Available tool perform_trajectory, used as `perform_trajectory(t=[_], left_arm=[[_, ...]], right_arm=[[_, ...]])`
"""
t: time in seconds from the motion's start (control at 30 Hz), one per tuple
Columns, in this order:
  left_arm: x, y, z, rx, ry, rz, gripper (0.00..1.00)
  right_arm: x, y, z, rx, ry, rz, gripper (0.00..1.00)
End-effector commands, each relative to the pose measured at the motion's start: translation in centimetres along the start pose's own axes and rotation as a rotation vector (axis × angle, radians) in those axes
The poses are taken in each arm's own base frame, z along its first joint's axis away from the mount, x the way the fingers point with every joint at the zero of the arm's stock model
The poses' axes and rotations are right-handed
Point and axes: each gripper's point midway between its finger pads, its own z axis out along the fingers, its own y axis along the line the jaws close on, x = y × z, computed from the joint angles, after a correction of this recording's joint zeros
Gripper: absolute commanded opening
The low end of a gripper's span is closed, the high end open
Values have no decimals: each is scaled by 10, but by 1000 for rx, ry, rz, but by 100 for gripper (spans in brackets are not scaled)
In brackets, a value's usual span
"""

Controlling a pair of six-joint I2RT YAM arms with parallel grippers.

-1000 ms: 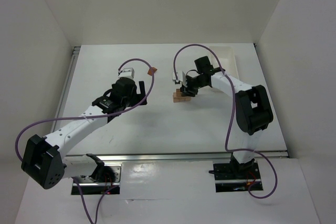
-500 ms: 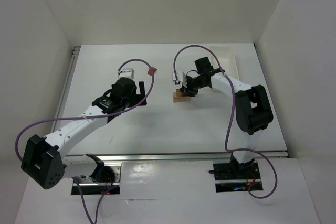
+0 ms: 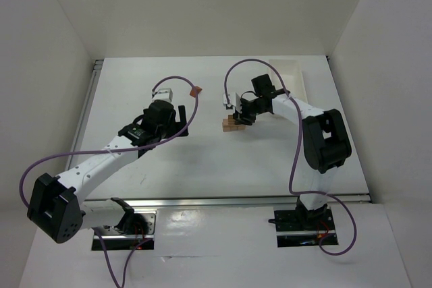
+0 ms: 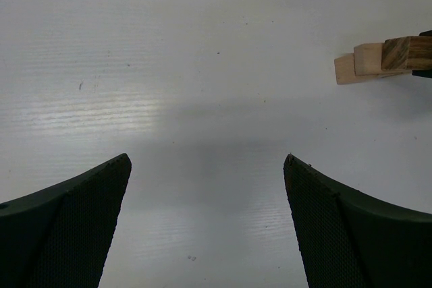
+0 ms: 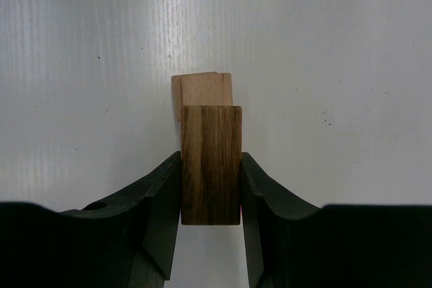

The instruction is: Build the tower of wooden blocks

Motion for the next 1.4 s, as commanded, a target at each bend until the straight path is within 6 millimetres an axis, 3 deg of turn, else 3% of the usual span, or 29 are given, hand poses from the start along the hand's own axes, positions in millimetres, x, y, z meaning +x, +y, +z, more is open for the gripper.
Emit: perform_trajectory(t=[0.0,0.27,0.77,0.83,0.97,1.17,1.3,1.33,1.37], left_arm=[[-21,-6,-6,11,-50,-27,99],[-21,-9,-5,20,-45,-27,99],[-22,-12,-1,27,-40,-8,99],[-23,-13,1,26,-38,-7,99],[-24,-16,2,36,-33,-7,99],[-29,-19,7,37,-37,27,99],[-47,-45,16,129,-54,118,99],[-53,-43,23,150,-56,179,99],[-45,-51,36,209,-11,209,99]], right_arm=[[-1,-4,3,13,-30,-23,21],[-2,-6,3,19,-33,-29,23],[-5,-7,0,14,-31,-24,49],[-5,-7,0,14,-31,-24,56],[-7,-11,-3,33,-30,-25,59],[-22,-25,-15,92,-46,-73,61],[-37,-43,-34,173,-66,-125,61],[-42,-50,-45,209,-79,-113,61],[-54,-55,-49,231,-116,-133,61]])
